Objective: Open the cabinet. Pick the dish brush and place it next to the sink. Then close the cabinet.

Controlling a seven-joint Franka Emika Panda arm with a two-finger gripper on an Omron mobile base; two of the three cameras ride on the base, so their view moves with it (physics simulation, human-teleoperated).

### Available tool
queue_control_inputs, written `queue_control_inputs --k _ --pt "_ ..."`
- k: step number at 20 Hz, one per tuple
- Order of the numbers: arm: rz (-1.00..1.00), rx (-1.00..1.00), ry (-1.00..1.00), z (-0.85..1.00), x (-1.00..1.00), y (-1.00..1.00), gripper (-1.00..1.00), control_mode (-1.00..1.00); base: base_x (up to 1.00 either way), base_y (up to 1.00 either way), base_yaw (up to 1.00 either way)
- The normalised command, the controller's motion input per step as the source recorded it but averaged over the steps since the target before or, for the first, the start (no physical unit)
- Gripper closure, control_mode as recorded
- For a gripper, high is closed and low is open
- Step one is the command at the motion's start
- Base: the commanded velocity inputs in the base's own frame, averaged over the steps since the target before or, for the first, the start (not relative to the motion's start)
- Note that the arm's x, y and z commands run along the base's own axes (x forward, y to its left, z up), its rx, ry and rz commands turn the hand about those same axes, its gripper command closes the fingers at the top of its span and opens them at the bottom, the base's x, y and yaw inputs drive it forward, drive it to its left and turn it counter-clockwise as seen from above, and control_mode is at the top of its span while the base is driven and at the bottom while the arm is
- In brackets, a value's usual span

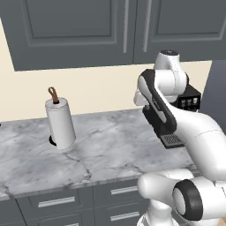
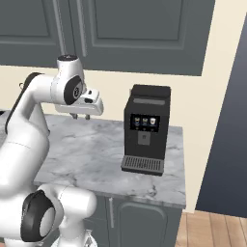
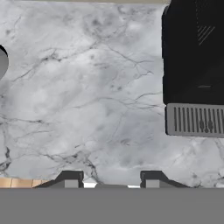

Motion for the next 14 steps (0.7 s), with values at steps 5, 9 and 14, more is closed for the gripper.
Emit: queue_control_inputs --k 5,9,14 --pt "0.03 0.01 -0.11 0.0 -0.4 0.03 -1.0 -1.0 0.0 0.0 0.0" --pt "0.17 0.09 -0.36 0.47 -0.77 0.0 -1.0 -1.0 0.0 0.0 0.0" --pt "0.04 0.09 -0.43 0.98 -0.53 0.0 -1.0 -1.0 0.0 0.0 0.0"
